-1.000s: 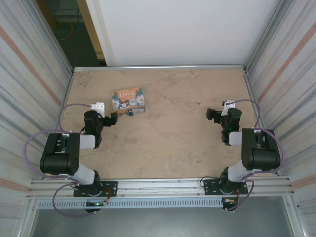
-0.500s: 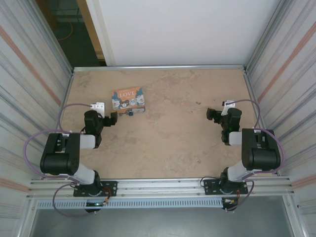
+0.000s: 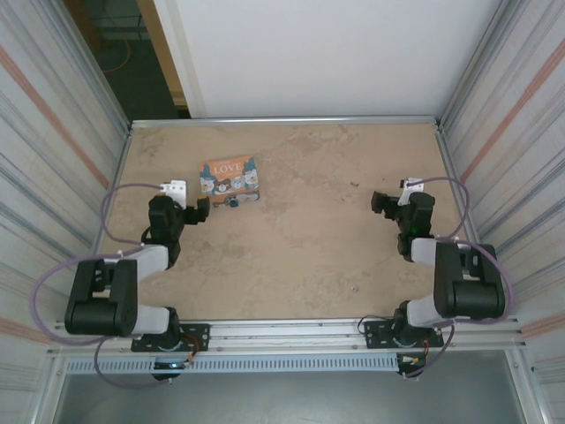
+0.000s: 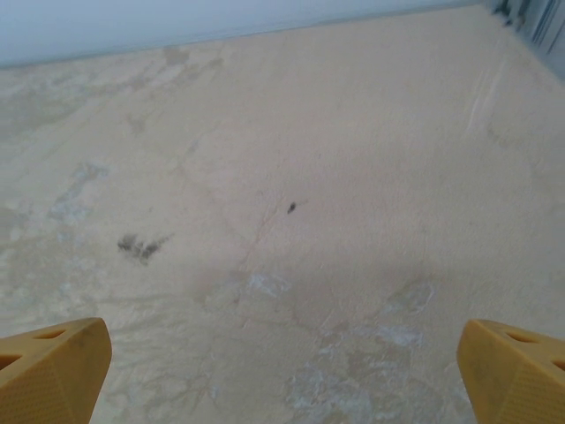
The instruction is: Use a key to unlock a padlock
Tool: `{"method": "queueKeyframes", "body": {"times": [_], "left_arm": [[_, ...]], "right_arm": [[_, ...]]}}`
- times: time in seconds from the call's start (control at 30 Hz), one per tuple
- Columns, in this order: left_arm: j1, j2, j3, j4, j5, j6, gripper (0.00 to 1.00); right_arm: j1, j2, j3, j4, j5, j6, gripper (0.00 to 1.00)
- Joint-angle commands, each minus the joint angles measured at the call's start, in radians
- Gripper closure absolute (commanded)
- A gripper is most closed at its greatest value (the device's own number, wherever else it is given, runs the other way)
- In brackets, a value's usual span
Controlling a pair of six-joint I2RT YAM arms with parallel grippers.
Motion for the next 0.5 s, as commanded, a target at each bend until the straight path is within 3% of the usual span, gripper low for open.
{"method": "queueKeyframes", "body": {"times": [0.0,0.47], "left_arm": [[-0.026,-0.092,0.062,-0.145,-0.057,0.02,0.01],[-0.058,-0.331,0.212,-0.526,-0.059,-0.158,0.01]], "right_arm": [[0.008,-0.114,0.007,-0.117,0.021,0.027,0.01],[0.011,-0.492,0.106,-0.596,-0.112,0.229,0.01]]}}
